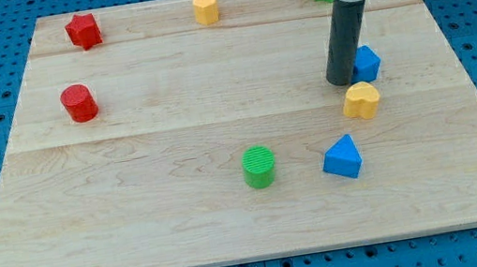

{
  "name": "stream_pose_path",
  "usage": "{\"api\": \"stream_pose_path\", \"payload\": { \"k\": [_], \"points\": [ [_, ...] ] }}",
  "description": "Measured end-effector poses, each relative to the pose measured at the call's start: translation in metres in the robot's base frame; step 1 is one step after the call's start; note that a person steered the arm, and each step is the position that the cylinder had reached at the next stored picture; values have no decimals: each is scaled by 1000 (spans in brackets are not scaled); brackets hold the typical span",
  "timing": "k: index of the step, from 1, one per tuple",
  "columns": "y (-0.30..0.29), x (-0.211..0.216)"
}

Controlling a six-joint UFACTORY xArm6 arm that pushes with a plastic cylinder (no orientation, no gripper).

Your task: Push the yellow heart left a bit

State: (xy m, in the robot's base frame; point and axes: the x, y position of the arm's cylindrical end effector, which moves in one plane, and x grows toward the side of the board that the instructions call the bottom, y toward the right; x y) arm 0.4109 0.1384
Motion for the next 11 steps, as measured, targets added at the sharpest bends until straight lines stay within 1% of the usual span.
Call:
{"api": "stream_pose_path", "payload": {
  "k": [1,2,3,4,5,6,7,8,9,11],
  "points": [
    [22,1],
    [26,37],
    [27,52],
    [67,58],
    [67,92],
    [64,99],
    [13,89],
    [18,50],
    [-10,49],
    [55,100]
  ]
}}
